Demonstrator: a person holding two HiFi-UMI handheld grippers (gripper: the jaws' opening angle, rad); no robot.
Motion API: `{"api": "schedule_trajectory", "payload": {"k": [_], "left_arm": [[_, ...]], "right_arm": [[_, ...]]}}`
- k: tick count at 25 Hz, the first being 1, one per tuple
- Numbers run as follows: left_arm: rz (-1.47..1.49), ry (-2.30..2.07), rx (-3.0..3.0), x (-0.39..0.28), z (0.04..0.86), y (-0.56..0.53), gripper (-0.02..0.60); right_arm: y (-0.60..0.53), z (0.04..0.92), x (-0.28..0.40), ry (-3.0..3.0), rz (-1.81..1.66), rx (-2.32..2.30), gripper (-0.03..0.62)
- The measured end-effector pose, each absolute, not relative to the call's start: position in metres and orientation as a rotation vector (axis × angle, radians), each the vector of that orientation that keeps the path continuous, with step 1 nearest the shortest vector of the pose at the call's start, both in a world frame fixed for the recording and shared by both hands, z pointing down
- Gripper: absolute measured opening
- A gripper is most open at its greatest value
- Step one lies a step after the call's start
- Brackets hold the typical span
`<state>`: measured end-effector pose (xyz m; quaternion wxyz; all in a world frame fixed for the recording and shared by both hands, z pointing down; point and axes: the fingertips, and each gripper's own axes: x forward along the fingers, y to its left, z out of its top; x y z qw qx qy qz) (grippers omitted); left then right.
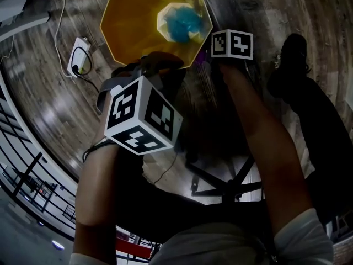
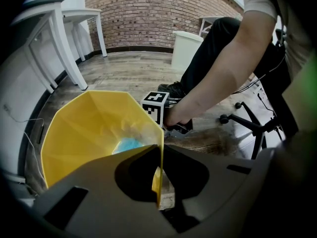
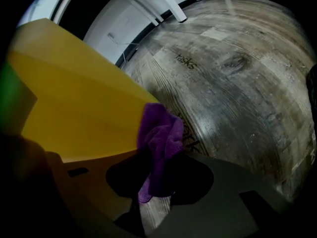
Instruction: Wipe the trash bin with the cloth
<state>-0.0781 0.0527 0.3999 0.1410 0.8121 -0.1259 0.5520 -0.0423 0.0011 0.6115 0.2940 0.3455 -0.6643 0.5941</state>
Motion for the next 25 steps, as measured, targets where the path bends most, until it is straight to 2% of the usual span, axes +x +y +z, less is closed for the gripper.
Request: {"api": "schedule_trajectory", "payload": {"k": [11, 25], "left_arm": [[1.581, -0.374, 2.324, -0.077, 0.401, 0.050, 0.025], [1.492, -0.508, 2.305, -0.060, 0.401, 0.036, 0.035]], "right_arm": [[-0.001, 0.636, -0.040, -1.697, 1.620, 0.887, 0.114], [0.044, 0.574, -0.006, -1.739, 1.780, 0.960, 0.114]]}}
